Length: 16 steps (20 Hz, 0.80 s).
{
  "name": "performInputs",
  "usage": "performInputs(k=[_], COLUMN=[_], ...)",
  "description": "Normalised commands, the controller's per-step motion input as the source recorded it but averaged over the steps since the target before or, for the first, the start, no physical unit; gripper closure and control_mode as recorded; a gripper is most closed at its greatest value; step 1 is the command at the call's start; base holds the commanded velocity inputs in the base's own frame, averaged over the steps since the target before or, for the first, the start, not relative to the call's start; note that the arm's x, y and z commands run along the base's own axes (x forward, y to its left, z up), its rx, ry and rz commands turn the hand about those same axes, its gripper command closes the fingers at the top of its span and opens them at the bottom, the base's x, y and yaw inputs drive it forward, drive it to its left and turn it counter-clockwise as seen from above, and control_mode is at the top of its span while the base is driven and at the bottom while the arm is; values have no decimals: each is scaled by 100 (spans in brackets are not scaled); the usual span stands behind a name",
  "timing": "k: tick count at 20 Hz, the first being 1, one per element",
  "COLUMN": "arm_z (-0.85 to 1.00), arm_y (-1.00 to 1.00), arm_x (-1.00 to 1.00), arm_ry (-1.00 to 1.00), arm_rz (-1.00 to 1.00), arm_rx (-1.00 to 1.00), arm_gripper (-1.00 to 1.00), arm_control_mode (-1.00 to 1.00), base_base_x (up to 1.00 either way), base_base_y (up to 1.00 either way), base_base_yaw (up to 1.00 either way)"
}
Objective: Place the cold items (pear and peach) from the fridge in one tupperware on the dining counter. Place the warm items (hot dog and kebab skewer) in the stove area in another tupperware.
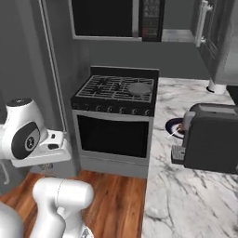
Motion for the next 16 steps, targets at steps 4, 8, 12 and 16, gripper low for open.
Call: performInputs(k=[4, 8, 12, 16], arm_z=[0, 0, 0, 0], arm_y=[0, 0, 0, 0], arm_x=[0, 0, 0, 0], arm_ry=[0, 0, 0, 0], arm_rz=[0, 0, 0, 0], arm_rx=[0, 0, 0, 0], arm_gripper=[100, 100, 100, 100], arm_control_mode=[100, 100, 100, 100], base_base_x=[-71, -68, -62, -32], base_base_y=[-11, -1, 0, 27], base_base_yaw=[23, 28, 35, 48])
